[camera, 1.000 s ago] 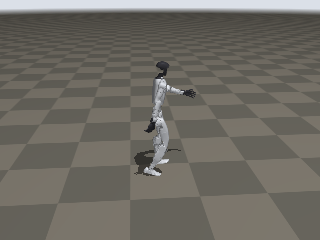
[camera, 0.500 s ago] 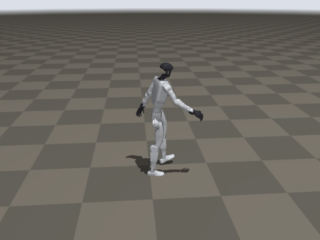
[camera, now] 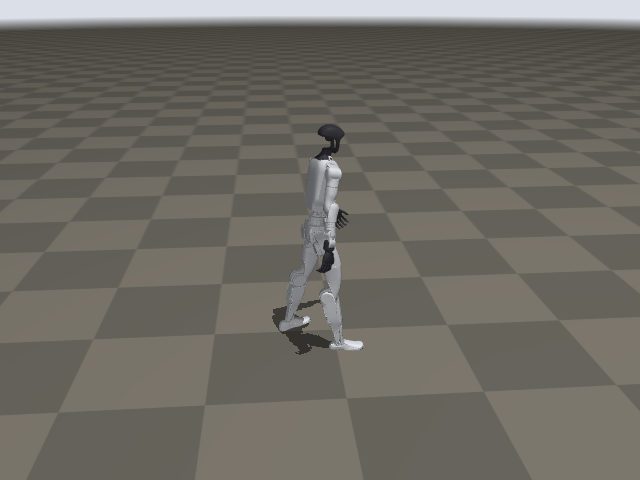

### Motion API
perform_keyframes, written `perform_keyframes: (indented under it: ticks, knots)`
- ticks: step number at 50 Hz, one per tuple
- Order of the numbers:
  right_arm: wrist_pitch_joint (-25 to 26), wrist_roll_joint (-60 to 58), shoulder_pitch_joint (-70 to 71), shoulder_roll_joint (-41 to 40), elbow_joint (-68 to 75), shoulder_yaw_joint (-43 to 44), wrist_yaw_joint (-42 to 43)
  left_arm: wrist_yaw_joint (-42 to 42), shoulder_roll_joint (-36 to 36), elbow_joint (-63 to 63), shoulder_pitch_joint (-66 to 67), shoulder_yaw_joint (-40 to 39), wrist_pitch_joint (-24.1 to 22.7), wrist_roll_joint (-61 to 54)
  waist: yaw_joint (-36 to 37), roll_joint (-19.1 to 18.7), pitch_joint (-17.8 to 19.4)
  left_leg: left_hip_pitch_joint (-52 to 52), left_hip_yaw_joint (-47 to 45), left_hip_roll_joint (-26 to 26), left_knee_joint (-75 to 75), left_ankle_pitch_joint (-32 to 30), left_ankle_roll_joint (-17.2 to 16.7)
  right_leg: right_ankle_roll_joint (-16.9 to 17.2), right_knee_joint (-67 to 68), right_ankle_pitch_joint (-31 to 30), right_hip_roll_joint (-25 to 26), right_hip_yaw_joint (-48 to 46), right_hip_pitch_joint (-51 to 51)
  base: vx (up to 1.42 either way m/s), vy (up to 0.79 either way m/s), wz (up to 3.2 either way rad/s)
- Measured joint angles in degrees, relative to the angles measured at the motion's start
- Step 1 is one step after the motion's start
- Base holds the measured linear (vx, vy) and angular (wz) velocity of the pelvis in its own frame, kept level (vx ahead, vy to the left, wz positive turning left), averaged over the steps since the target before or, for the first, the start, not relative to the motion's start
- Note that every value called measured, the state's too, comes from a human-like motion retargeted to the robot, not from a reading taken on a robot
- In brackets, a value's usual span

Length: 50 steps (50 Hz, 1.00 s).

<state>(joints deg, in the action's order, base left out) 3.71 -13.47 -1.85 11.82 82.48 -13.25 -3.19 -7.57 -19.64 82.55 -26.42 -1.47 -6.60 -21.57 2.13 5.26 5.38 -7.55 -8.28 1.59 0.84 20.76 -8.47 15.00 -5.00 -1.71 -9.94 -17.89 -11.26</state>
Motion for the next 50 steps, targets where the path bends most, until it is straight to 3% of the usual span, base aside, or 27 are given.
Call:
perform_keyframes:
  ticks: [5,7,12,18,22,26,35,40,43,47,50]
  knots:
    - [-1.0,3.7,-4.2,-0.9,-2.0,-1.0,-3.9,3.8,-1.9,-6.8,-13.4,10.3,-0.7,1.5,-3.0,-0.5,2.0,1.2,1.0,-2.0,2.7,-3.1,2.2,0.0,0.5,2.6,-2.5,-3.4,0.4,-0.43,0.33,0.20]
    - [-1.2,5.7,-4.2,-0.5,-3.2,-1.8,-5.8,5.4,-3.3,-10.9,-17.2,13.5,-0.4,0.6,-3.3,-1.0,2.4,2.4,0.9,-2.3,2.7,-4.2,3.5,-2.0,2.7,2.7,-2.8,-3.6,0.5,-0.40,0.30,-0.21]
    - [-1.2,8.1,-2.5,0.2,-3.9,-3.2,-7.0,7.4,-6.5,-21.8,-20.5,17.3,-0.3,-4.8,-0.7,-2.9,-0.4,6.4,-2.5,0.7,2.4,-6.2,4.0,-10.0,16.0,6.7,0.9,0.4,-2.0,-0.37,0.13,-0.74]
    - [0.0,4.5,4.1,1.2,-2.2,-2.5,0.8,7.1,-7.4,-32.7,-15.2,16.5,-0.7,-11.6,4.0,-3.2,-4.3,8.9,-7.5,3.0,2.4,-7.1,2.4,-12.5,31.3,13.2,4.4,5.4,0.1,-0.30,0.04,-0.79]
    - [0.8,2.4,11.4,2.3,-2.3,-2.0,6.4,7.9,-7.0,-35.8,-6.4,14.5,-0.5,-12.9,6.5,-2.9,-5.5,10.0,-10.8,2.9,2.6,-8.2,1.3,-11.7,30.4,14.0,6.0,9.3,6.4,-0.33,-0.04,-0.69]
    - [1.1,2.1,20.0,3.6,-4.7,-1.5,9.7,7.9,-5.7,-33.0,4.4,12.3,0.3,-11.3,9.0,-1.9,-5.2,11.5,-14.4,1.6,2.8,-9.9,0.5,-9.6,20.6,11.1,5.6,12.9,14.0,-0.39,-0.10,-0.67]
    - [-2.5,5.2,38.6,6.1,-13.8,-2.3,11.4,6.6,3.0,-7.1,23.6,5.2,3.2,4.0,15.2,-2.4,1.5,15.0,-20.3,1.3,2.3,-14.3,-0.7,-3.5,3.6,13.4,4.1,17.6,18.4,-0.48,-0.17,-0.63]
    - [-3.9,6.5,41.3,8.4,-18.8,-4.2,11.8,8.9,6.3,0.9,33.5,4.5,5.7,7.4,16.1,-1.6,4.7,16.9,-17.8,-0.1,-2.3,-12.1,4.9,-2.6,1.7,10.3,2.3,18.4,16.1,-0.46,-0.14,-0.05]
    - [-2.3,8.3,40.6,9.8,-20.8,-6.5,11.5,9.5,6.8,1.0,38.0,5.2,7.8,4.9,15.5,1.5,5.7,18.2,-17.8,-3.0,-7.7,-9.5,9.3,-0.4,0.8,7.7,-0.7,17.5,13.0,-0.43,-0.12,0.38]
    - [-0.6,10.4,35.3,10.3,-22.4,-8.2,9.1,10.8,6.7,-1.0,42.3,6.5,9.3,1.6,12.9,5.3,5.4,20.1,-15.4,-6.0,-21.1,-4.0,14.3,0.0,1.0,5.4,-4.3,16.2,9.4,-0.36,-0.09,0.58]
    - [0.1,10.3,28.4,9.4,-21.8,-8.4,7.7,10.7,6.4,-1.5,43.1,6.4,9.4,2.2,10.6,6.2,3.9,20.1,-11.5,-7.1,-31.1,-0.2,15.9,0.0,1.5,4.5,-5.2,15.1,7.7,-0.29,-0.03,0.52]
